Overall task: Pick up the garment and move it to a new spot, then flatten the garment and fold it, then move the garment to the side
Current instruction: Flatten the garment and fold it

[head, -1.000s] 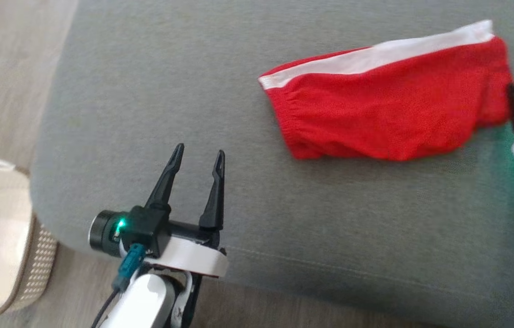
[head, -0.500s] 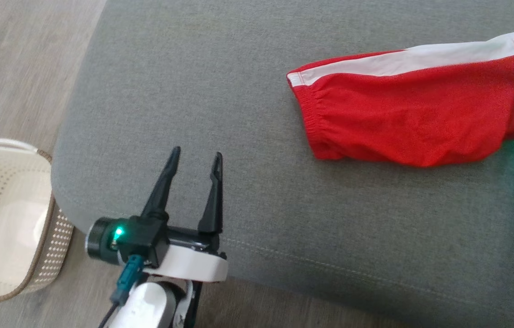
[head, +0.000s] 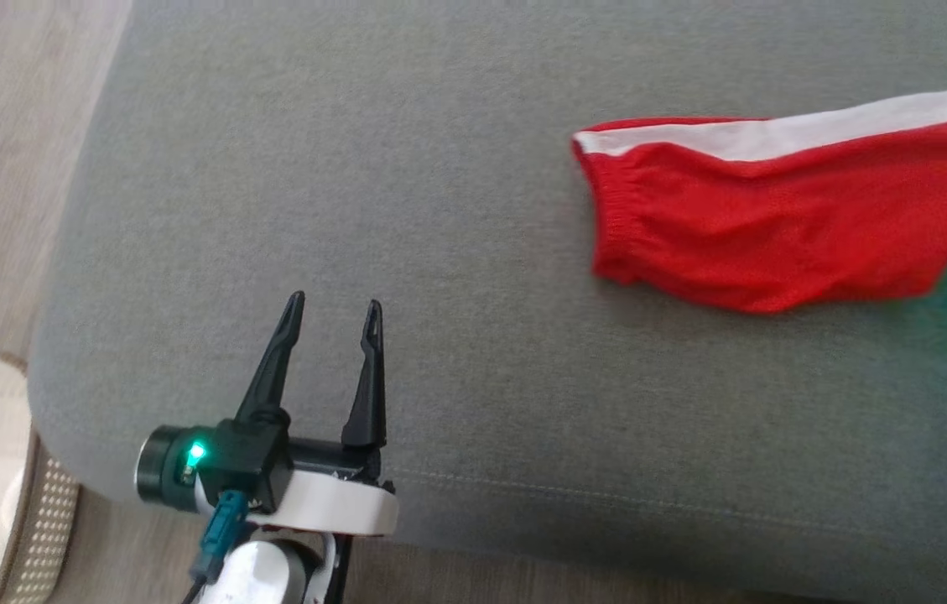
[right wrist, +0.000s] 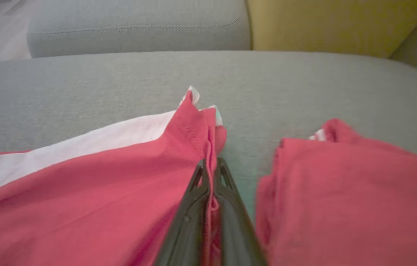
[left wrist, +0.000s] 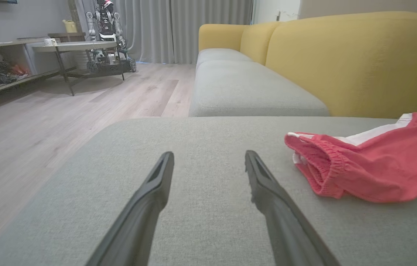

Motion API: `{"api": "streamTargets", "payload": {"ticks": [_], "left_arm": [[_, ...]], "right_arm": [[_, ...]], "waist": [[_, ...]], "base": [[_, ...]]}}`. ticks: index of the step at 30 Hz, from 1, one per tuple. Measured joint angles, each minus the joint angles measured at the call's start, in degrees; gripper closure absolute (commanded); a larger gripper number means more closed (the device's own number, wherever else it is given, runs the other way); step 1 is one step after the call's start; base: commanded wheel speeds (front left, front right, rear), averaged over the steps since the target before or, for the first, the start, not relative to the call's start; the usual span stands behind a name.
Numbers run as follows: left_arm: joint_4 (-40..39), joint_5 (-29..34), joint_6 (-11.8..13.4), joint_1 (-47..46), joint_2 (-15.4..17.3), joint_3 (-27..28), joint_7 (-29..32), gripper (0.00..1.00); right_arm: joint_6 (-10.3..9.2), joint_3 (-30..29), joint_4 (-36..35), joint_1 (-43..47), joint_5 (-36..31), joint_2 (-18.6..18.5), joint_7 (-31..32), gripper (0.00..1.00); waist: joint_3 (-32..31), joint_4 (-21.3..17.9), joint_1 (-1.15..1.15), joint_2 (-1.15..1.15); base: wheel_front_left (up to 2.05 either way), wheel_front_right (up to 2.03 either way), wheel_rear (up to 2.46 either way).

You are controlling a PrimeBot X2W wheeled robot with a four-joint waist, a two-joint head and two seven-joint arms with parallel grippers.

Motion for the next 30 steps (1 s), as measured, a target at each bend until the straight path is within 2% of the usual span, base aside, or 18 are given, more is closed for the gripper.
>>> {"api": "streamTargets", "payload": {"ticks": [4,8,12,15,19,30], "left_arm": [[0.00,0.33,-0.01,0.20,-0.12,0.43,0.00,0.00],[0.13,0.37,-0.05,1.15,-0.25,0.75,0.00,0.00],[0.63,0.37,-0.90,1.97,-0.31,0.89,0.00,0.00],[1.80,0.37,-1.33,2.31,-0.40,0.78,0.00,0.00],[2.07,0.37,-1.53,2.41,-0.55,0.60,0.00,0.00],[3.02,0.30,-1.80,4.80,-0.91,-0.53,0.00,0.00]], "right_arm": [[0.00,0.83,-1.27,-0.09,-0.65,-2.74,0.10,1.00],[0.00,3.14,-3.48,-1.22,-1.69,-2.86,0.65,1.00],[0.00,7.37,-6.90,-2.29,-2.78,-1.26,1.66,1.00],[0.00,12.66,-9.59,-2.22,-4.61,2.20,2.67,1.00],[0.00,15.92,-11.66,-2.20,-4.74,4.21,3.90,1.00],[0.00,23.42,-19.17,0.72,-2.41,7.55,8.77,1.00]], "waist": [[-1.37,-1.62,0.00,0.00],[-2.22,-2.87,0.00,0.00],[-3.26,-4.08,0.00,0.00],[-5.04,-4.81,0.00,0.00],[-6.61,-4.81,0.00,0.00],[-9.36,-1.50,0.00,0.00]], "base": [[0.00,0.00,0.00],[0.00,0.00,0.00],[0.00,0.00,0.00],[0.00,0.00,0.00],[0.00,0.00,0.00],[0.00,0.00,0.00]]}}
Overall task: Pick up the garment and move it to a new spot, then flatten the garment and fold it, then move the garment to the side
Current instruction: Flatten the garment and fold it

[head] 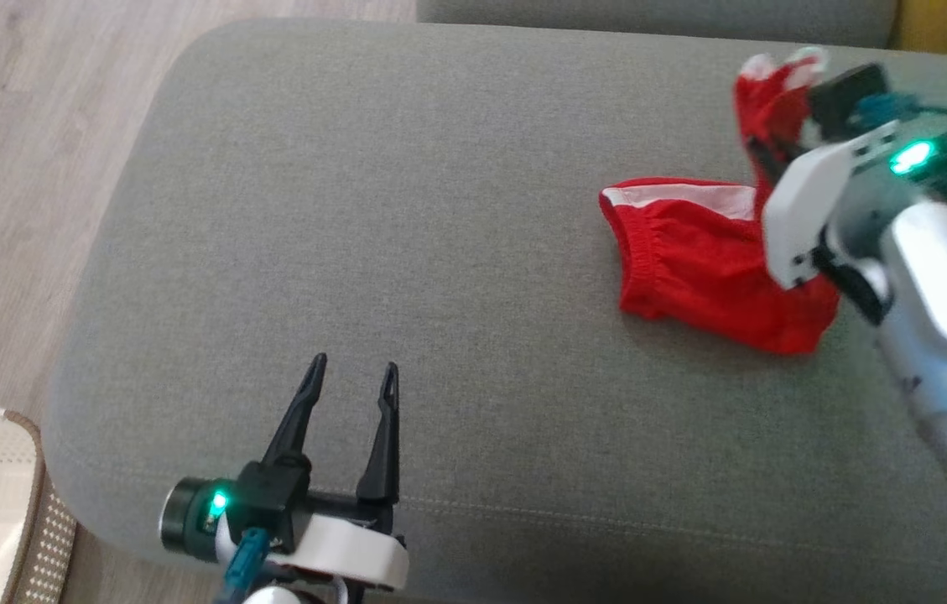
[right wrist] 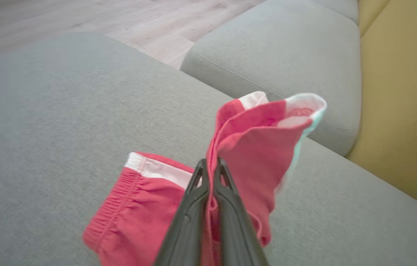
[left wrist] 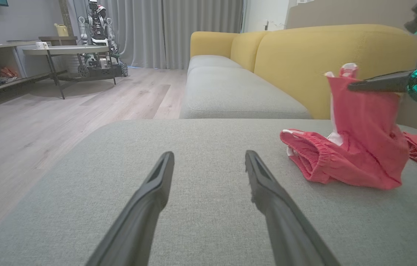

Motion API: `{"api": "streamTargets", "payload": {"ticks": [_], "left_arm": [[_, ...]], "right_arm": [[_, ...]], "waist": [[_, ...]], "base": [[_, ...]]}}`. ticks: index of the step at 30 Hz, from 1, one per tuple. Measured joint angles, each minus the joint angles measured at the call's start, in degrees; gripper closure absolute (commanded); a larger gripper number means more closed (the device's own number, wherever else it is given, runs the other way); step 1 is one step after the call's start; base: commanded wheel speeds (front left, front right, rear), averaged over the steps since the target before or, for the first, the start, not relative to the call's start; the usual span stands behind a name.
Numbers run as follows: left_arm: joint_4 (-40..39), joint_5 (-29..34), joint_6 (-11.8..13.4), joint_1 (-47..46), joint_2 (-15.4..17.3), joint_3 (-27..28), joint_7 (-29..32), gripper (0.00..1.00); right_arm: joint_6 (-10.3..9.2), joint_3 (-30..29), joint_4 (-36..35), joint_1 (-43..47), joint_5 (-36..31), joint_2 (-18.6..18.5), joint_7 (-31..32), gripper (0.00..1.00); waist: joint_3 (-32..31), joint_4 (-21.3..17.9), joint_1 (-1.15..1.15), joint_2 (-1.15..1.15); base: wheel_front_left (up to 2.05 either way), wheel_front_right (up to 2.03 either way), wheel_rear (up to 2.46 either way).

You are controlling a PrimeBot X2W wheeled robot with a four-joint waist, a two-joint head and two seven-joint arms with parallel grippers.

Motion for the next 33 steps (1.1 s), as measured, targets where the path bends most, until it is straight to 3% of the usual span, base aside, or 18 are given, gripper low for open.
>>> {"api": "streamTargets", "payload": {"ticks": [13,14,15,16,21,26,33], "left_arm": [[0.11,0.00,-0.25,-0.13,-0.63,-0.05,0.00,0.00],[0.16,0.00,-0.26,-0.15,-0.67,0.00,0.00,0.00],[0.20,0.00,-0.29,-0.17,-0.70,0.05,0.00,0.00],[0.20,0.00,-0.45,-0.18,-0.75,0.10,0.00,0.00],[0.32,0.01,-0.68,-0.24,-0.81,0.40,0.00,0.00],[0.31,0.01,-0.57,-0.18,-0.86,1.79,0.00,0.00],[-0.24,0.01,0.64,-0.07,-0.89,3.71,0.00,0.00]], "right_arm": [[0.00,3.33,-2.43,3.14,1.25,6.38,2.48,0.97],[0.00,3.39,-2.42,3.38,1.27,6.53,2.48,0.68],[0.00,3.27,-2.44,3.45,1.53,6.66,2.47,0.18],[0.00,2.96,-2.54,3.45,1.88,6.82,2.38,0.00],[0.00,-0.76,-5.59,4.43,3.50,7.83,-0.56,0.00],[0.00,-6.47,-11.69,6.86,1.42,5.28,-6.57,0.00],[0.00,-15.94,-19.52,17.32,-1.75,4.39,-13.86,0.00]], "waist": [[1.22,1.71,0.00,0.00],[1.36,1.73,0.00,0.00],[1.49,1.72,0.00,0.00],[1.60,1.70,0.00,0.00],[1.48,1.40,0.00,0.00],[0.82,-0.02,0.00,0.00],[-0.62,-3.51,0.00,0.00]], "base": [[0.00,0.00,0.00],[0.00,0.00,0.00],[0.00,0.00,0.00],[0.00,0.00,0.00],[0.00,0.00,0.00],[0.00,0.00,0.00],[0.00,0.00,0.00]]}}
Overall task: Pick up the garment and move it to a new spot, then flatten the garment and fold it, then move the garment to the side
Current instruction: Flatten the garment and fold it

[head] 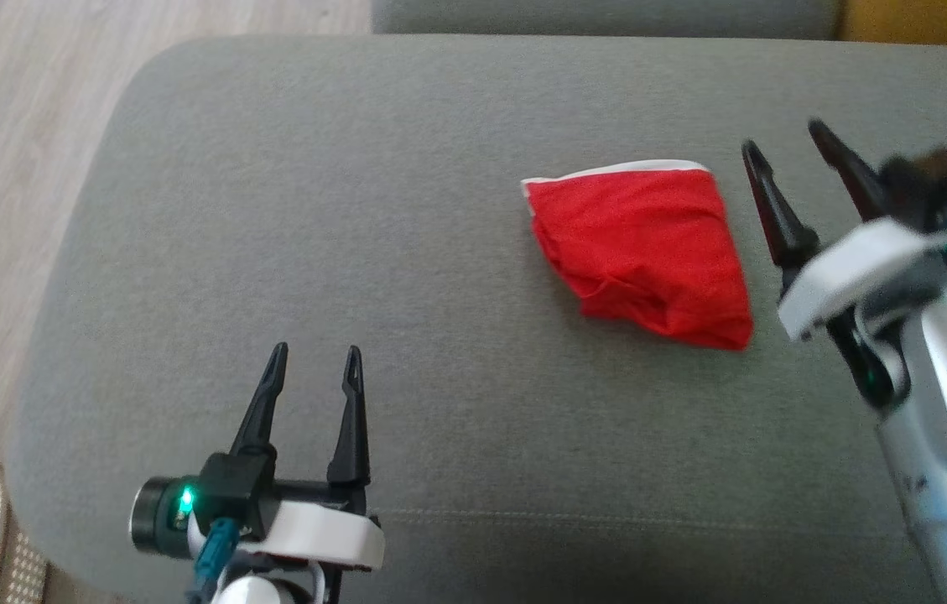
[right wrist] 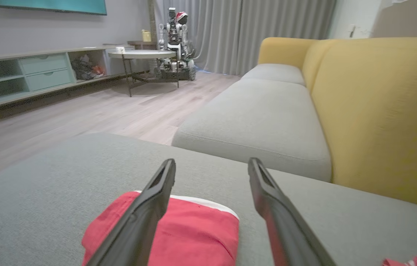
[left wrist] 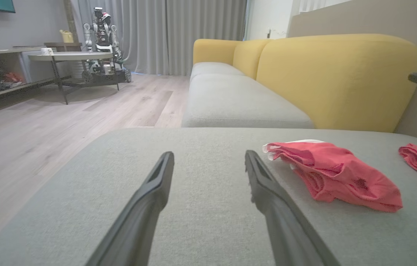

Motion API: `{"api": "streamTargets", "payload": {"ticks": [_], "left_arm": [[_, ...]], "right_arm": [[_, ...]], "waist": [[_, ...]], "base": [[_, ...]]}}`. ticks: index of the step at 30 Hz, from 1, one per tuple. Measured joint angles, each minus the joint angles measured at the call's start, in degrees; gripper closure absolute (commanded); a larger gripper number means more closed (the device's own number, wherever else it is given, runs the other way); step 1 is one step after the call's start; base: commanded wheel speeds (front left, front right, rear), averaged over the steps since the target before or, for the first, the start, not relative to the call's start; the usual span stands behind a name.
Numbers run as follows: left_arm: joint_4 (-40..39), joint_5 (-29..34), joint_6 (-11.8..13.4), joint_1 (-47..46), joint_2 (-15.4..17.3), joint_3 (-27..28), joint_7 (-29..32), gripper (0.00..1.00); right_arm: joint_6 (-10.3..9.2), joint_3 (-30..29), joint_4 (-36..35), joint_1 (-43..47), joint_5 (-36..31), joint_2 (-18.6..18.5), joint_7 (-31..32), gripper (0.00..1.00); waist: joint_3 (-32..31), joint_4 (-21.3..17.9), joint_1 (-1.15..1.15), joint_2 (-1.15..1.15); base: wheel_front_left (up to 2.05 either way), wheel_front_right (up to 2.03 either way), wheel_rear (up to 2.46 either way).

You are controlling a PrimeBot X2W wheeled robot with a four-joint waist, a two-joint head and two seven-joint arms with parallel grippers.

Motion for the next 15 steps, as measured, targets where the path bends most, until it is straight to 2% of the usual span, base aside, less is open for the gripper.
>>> {"api": "streamTargets", "payload": {"ticks": [3,6,11,15], "left_arm": [[-0.70,0.01,0.07,0.17,0.01,0.32,0.00,0.00],[-1.14,0.03,0.31,0.91,0.07,1.54,0.00,0.00],[-1.32,0.42,0.80,4.09,0.18,2.12,0.00,0.00],[-1.79,1.01,1.32,6.21,0.21,3.45,0.00,0.00]], "right_arm": [[0.00,-3.55,-2.87,5.34,-1.97,1.08,-2.88,0.00],[0.00,-6.26,-5.38,10.96,-2.97,3.85,-5.67,0.00],[0.00,-8.51,-8.44,22.23,-5.98,9.54,-9.49,0.00],[0.00,-9.70,-10.17,29.32,-8.26,11.00,-11.15,0.00]], "waist": [[-0.76,-1.65,0.00,0.00],[-1.57,-3.03,0.00,0.00],[-3.09,-4.51,0.00,0.00],[-4.49,-5.13,0.00,0.00]], "base": [[0.00,0.00,0.00],[0.00,0.00,0.00],[0.00,0.00,0.00],[0.00,0.00,0.00]]}}
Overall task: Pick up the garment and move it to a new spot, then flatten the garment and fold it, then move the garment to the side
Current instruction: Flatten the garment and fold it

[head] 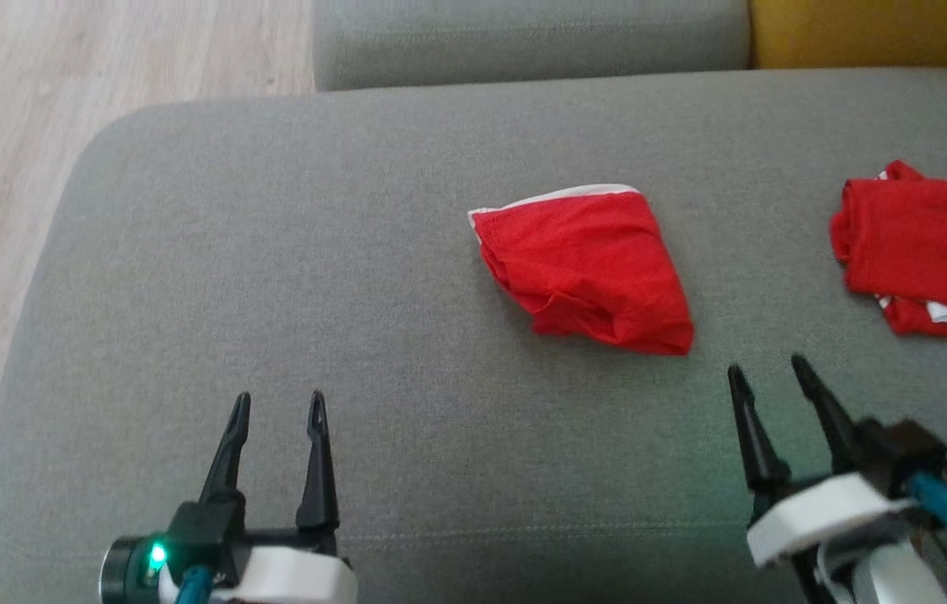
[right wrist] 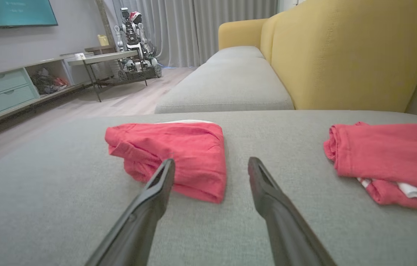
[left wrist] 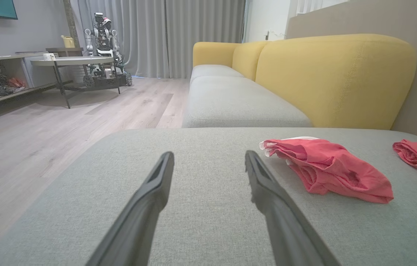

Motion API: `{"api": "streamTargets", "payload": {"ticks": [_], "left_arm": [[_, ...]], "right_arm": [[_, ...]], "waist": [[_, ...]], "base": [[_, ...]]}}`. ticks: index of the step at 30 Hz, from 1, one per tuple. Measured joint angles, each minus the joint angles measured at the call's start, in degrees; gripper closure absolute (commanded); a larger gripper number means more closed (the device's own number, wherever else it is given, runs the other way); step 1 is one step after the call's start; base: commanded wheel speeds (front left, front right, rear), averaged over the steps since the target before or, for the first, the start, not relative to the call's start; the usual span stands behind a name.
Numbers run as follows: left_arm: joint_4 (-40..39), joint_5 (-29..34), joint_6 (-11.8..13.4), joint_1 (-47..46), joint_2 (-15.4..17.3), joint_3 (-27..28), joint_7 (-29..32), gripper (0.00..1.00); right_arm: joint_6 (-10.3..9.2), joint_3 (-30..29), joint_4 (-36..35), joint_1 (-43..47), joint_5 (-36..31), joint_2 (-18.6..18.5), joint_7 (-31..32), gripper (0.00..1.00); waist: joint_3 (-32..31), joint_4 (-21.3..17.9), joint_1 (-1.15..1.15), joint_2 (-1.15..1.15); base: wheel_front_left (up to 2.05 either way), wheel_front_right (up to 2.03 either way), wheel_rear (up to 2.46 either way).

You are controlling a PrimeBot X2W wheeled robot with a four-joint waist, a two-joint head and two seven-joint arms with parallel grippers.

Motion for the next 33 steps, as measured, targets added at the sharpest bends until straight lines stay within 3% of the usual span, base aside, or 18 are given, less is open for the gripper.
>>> {"api": "streamTargets", "payload": {"ticks": [9,16,17,18,19,24,28,29,33], "left_arm": [[-1.47,1.31,0.90,3.56,0.05,1.90,0.00,0.00],[-1.26,1.93,-0.20,4.38,0.05,1.89,0.00,0.00],[-1.16,1.93,-0.25,4.38,0.05,1.89,0.00,0.00],[-0.99,1.94,-0.71,4.38,0.05,1.89,0.00,0.00],[-0.89,1.94,-0.92,4.38,0.04,1.86,0.00,0.00],[-0.34,2.02,-1.97,4.26,-0.01,1.34,0.00,0.00],[0.55,2.44,-2.79,4.13,-0.08,-0.11,0.00,0.00],[0.77,2.44,-3.60,3.69,-0.13,-0.76,0.00,0.00],[1.35,2.42,-4.39,1.13,-0.24,-2.43,0.00,0.00]], "right_arm": [[0.00,0.55,-4.27,4.88,-1.21,0.65,-0.55,0.00],[0.00,0.66,-5.25,4.88,-0.10,0.69,-0.62,0.00],[0.00,0.97,-5.10,4.88,0.44,0.69,-0.62,0.08],[0.00,1.24,-4.64,4.84,0.87,0.69,-0.63,0.60],[0.00,1.58,-3.91,4.69,1.10,0.70,-0.63,1.00],[0.00,3.82,5.42,-0.59,1.56,0.74,-0.66,1.00],[0.00,4.91,13.35,-13.85,1.01,0.63,-0.67,1.00],[0.00,5.48,18.75,-20.54,-0.47,0.58,-0.68,1.00],[0.00,6.01,30.05,-28.47,-4.11,0.40,-0.68,1.00]], "waist": [[-1.93,-1.25,0.00,0.00],[-2.58,-0.37,0.00,0.00],[-2.60,-0.18,0.00,0.00],[-2.59,0.06,0.00,0.00],[-2.54,0.31,0.00,0.00],[-1.76,2.16,0.00,0.00],[-0.38,4.07,0.00,0.00],[0.47,5.17,0.00,0.00],[2.17,7.88,0.00,0.00]], "base": [[0.00,0.00,0.00],[0.00,0.00,0.00],[0.00,0.00,0.00],[0.00,0.00,0.00],[0.00,0.00,0.00],[0.00,0.00,0.00],[0.00,0.00,0.00],[0.00,0.00,0.00],[0.00,0.00,0.00]]}}
